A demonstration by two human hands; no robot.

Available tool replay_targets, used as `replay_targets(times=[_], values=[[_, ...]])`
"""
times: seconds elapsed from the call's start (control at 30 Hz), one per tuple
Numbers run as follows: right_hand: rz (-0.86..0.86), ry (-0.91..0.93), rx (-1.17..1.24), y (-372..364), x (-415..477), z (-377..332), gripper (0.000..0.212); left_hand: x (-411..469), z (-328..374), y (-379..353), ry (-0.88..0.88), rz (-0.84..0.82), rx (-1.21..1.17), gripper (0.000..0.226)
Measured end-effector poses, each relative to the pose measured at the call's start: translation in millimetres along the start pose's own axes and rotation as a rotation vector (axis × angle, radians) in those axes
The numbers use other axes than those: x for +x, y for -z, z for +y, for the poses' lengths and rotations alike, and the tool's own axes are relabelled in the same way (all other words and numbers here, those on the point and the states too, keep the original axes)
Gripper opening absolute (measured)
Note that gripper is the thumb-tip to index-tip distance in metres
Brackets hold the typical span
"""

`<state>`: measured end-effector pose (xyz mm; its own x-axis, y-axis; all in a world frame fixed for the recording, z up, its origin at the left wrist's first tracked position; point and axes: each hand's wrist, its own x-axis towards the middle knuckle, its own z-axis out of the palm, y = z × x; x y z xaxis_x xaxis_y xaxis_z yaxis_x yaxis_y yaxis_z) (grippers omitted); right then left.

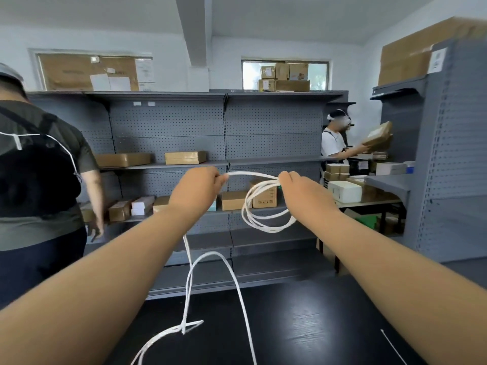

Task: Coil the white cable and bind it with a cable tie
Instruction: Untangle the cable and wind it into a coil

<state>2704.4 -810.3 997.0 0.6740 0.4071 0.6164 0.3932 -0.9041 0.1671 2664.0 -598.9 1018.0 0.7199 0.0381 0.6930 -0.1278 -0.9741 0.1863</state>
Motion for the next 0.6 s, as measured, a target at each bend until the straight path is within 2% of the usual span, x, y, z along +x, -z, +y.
replay_targets(times=[0.13, 0.2, 0.27, 0.4, 0.6], values=[[0.072, -0.011, 0.091, 32.1, -5.7, -22.7, 0.025, -24.8, 20.1, 14.4, 0.199, 0.377, -0.264, 0.036], [0.099, -0.023, 0.136, 48.1, -10.8, -31.4, 0.027, -39.0, 30.4, 20.2, 0.264, 0.469, -0.387, 0.034], [0.108, -0.045, 0.173, 62.0, -17.8, -35.0, 0.026, -51.4, 40.4, 24.3, 0.307, 0.44, -0.458, 0.029], [0.084, -0.12, 0.198, 77.1, -39.0, -29.9, 0.021, -72.6, 56.8, 33.0, 0.379, 0.246, -0.717, 0.022], [0.045, -0.22, 0.29, 86.0, -70.4, -17.3, 0.013, -96.5, 74.1, 31.9, 0.351, 0.098, -0.758, 0.017]])
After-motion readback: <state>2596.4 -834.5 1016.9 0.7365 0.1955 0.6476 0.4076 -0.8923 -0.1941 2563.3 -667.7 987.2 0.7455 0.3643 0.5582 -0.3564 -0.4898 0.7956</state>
